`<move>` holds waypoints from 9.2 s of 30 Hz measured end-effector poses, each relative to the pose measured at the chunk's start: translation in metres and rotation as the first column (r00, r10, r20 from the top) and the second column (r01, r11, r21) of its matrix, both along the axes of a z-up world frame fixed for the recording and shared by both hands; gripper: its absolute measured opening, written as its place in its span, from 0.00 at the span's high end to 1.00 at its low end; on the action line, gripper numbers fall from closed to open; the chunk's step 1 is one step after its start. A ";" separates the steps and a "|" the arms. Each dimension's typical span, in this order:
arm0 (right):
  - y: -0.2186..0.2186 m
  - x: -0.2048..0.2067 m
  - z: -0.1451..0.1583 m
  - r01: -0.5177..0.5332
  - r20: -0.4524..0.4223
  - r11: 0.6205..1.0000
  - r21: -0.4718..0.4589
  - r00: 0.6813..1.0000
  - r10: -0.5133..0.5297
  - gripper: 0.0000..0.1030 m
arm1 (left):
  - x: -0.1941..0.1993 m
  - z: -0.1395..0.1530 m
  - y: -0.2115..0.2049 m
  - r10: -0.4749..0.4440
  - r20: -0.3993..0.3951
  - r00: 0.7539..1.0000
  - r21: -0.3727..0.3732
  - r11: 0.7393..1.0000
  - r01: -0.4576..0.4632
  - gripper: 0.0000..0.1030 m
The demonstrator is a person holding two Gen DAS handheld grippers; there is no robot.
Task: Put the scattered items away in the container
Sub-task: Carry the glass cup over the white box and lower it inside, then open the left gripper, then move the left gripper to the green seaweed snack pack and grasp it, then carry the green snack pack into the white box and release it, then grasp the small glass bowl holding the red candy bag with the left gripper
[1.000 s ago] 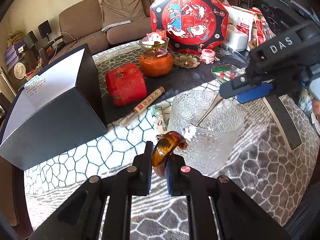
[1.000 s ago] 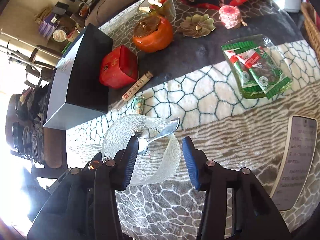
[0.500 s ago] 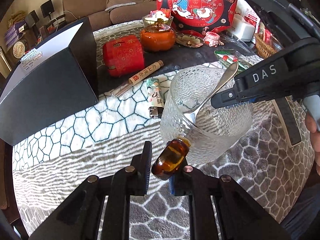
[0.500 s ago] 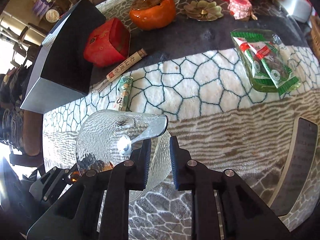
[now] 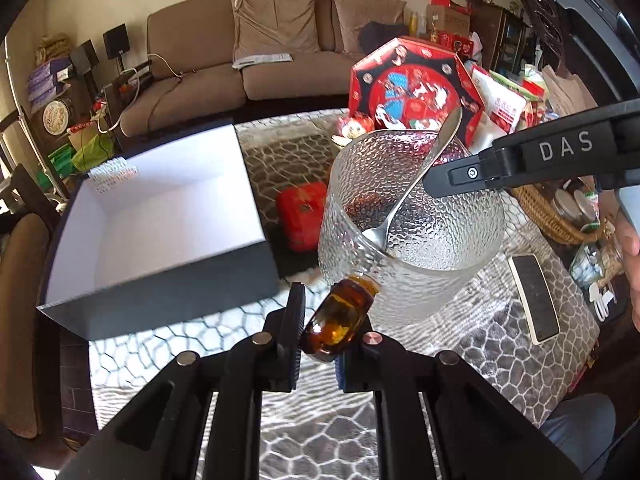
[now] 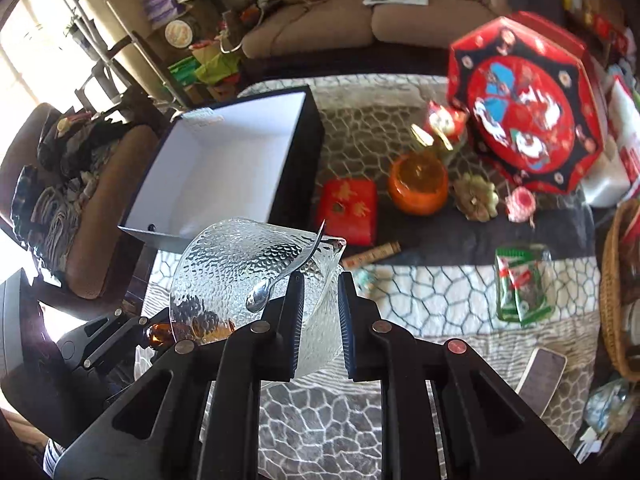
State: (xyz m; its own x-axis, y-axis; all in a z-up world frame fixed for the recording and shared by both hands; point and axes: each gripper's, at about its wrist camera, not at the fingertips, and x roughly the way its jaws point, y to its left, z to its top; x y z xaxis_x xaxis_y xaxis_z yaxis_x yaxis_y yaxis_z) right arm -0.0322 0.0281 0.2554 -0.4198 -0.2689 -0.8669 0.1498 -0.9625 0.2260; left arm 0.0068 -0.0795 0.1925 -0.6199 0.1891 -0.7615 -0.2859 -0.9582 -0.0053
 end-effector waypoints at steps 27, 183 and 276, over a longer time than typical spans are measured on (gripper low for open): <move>-0.143 -0.167 -0.155 -0.176 0.226 0.957 0.232 0.966 0.123 0.89 | -0.166 -0.108 -0.132 0.038 0.396 0.918 -0.075 0.997 -0.009 0.86; -0.138 -0.207 -0.117 -0.010 0.066 0.932 -0.361 0.997 0.036 0.88 | -0.173 -0.023 -0.230 0.343 0.168 0.924 0.286 0.880 -0.378 0.75; 0.177 -0.075 -0.142 0.144 -0.114 0.962 -0.232 0.978 -0.174 0.38 | -0.041 -0.100 0.024 0.150 -0.099 0.984 0.164 0.978 -0.133 0.30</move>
